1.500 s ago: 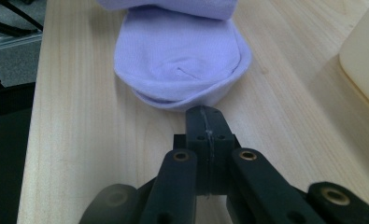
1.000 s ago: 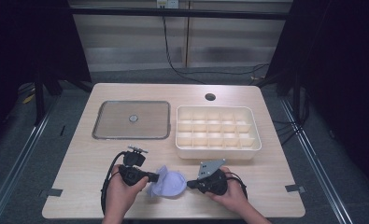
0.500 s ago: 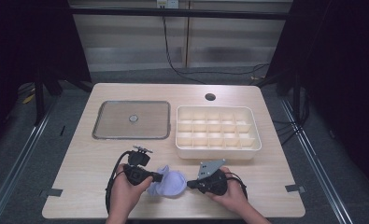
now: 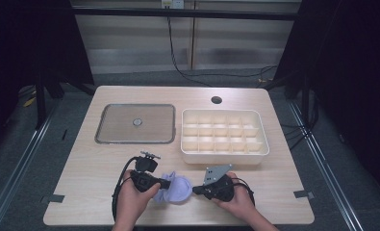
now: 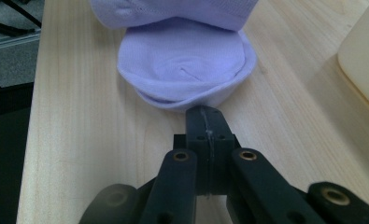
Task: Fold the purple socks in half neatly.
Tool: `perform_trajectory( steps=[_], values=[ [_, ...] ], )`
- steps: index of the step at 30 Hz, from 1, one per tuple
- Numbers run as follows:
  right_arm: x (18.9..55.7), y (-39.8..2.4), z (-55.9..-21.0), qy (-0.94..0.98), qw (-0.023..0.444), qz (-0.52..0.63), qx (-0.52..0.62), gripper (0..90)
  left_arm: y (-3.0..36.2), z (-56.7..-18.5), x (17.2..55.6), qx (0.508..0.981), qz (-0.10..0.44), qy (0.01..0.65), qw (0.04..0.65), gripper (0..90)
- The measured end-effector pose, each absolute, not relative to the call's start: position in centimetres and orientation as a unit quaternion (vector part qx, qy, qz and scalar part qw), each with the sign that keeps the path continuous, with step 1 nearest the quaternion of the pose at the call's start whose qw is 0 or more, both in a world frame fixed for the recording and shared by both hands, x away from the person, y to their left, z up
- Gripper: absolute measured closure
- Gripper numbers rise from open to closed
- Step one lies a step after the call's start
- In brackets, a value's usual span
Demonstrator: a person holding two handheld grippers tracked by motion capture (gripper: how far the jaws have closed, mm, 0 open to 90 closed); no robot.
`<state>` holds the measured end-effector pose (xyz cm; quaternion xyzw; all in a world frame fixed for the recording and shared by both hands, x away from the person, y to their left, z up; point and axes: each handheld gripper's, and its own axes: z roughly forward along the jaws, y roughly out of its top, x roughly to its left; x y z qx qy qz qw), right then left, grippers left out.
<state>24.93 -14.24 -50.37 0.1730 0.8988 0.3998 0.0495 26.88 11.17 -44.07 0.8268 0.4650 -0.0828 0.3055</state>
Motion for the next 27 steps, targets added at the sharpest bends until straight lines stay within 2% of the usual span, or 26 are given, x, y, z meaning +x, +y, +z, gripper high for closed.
perform_trajectory(
  steps=[27],
  values=[
    [24.9, -14.1, -50.4, 0.899, 0.048, 0.4, 0.173, 90.0, 9.4, -44.0, 26.9, 0.832, -0.068, 0.456, 0.309, 83.6]
  ],
)
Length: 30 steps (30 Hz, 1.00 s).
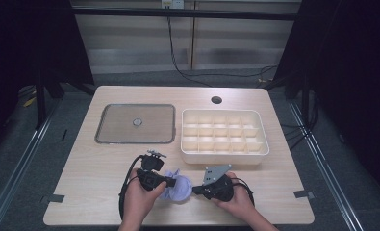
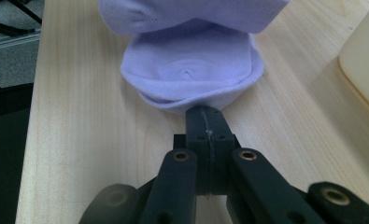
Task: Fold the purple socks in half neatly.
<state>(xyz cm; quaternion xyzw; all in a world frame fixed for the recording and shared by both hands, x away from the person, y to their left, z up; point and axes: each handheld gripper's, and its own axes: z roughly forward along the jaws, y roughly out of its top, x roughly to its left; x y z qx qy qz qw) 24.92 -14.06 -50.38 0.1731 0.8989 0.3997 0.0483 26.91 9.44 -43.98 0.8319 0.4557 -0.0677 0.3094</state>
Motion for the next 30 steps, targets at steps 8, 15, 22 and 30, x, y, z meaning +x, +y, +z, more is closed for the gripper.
perform_trajectory(
  steps=[8, 15, 22, 30],
  values=[
    [24.92, -14.03, -50.38, 0.899, 0.052, 0.399, 0.171, 90.0, 9.01, -44.19, 26.92, 0.834, -0.064, 0.454, 0.309, 82.9],
    [24.92, -14.04, -50.38, 0.899, 0.051, 0.4, 0.171, 90.0, 8.99, -44.29, 26.91, 0.836, -0.063, 0.451, 0.306, 81.6],
    [24.93, -14.06, -50.38, 0.899, 0.05, 0.399, 0.171, 90.0, 8.81, -44.45, 26.79, 0.839, -0.064, 0.447, 0.305, 80.3],
    [24.93, -14.03, -50.37, 0.9, 0.051, 0.399, 0.17, 90.0, 8.57, -44.54, 26.69, 0.837, -0.065, 0.446, 0.309, 78.9]
  ],
)
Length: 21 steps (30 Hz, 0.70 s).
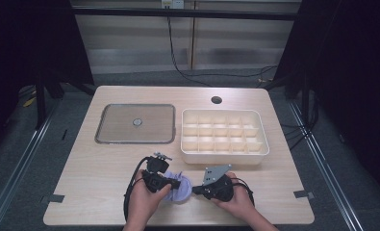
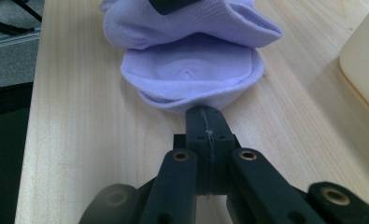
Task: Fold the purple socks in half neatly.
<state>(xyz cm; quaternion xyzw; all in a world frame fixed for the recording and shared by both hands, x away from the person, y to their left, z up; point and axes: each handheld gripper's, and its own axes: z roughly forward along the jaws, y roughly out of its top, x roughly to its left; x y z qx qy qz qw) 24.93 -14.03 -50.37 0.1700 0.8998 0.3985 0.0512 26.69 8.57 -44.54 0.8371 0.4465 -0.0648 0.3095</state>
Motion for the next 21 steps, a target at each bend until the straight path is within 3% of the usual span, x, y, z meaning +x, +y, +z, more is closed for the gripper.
perform_trajectory(
  steps=[21],
  values=[
    [24.93, -14.06, -50.37, 0.899, 0.047, 0.399, 0.173, 90.0, 8.21, -44.31, 26.59, 0.841, -0.07, 0.438, 0.311, 71.7]
  ],
)
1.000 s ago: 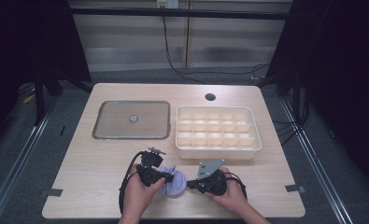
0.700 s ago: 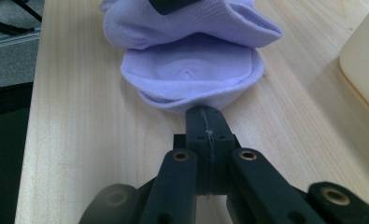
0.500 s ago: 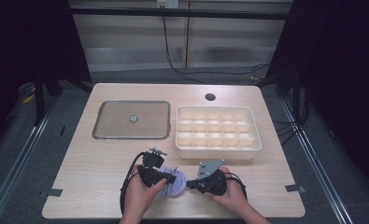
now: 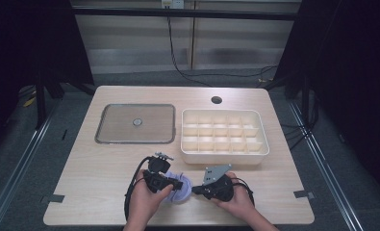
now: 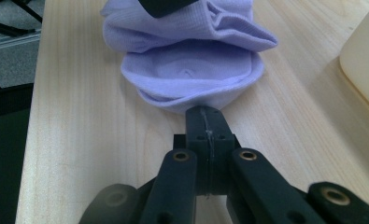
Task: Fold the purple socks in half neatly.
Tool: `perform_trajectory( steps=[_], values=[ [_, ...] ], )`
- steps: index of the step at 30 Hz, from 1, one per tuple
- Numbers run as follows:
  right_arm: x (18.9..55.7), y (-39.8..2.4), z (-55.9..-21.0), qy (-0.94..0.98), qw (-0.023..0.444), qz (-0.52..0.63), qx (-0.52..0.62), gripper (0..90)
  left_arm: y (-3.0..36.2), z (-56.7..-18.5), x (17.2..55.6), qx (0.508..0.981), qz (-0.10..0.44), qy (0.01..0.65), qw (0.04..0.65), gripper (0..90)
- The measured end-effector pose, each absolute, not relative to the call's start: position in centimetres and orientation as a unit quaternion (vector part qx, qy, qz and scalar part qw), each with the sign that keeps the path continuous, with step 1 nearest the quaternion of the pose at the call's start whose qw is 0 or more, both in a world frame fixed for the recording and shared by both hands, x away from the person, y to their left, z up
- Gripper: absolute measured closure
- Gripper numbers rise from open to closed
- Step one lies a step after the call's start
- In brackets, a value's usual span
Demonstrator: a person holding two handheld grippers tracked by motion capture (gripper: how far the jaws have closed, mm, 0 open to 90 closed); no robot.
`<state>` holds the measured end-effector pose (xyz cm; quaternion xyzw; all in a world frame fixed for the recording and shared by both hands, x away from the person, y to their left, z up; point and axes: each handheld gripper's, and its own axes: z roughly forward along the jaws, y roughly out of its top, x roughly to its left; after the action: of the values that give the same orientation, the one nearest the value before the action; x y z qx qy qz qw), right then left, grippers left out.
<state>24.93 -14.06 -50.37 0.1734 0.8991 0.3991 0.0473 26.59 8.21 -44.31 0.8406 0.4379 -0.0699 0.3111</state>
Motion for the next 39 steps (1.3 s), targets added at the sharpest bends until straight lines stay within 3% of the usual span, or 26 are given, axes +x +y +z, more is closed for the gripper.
perform_trajectory(
  steps=[33, 39],
  values=[
    [24.9, -14.1, -50.4, 0.899, 0.047, 0.399, 0.176, 90.0, 8.2, -43.8, 26.8, 0.841, -0.073, 0.437, 0.31, 68.4],
    [24.9, -14.1, -50.4, 0.899, 0.047, 0.399, 0.176, 90.0, 9.0, -43.1, 27.3, 0.839, -0.055, 0.445, 0.308, 74.6]
  ],
)
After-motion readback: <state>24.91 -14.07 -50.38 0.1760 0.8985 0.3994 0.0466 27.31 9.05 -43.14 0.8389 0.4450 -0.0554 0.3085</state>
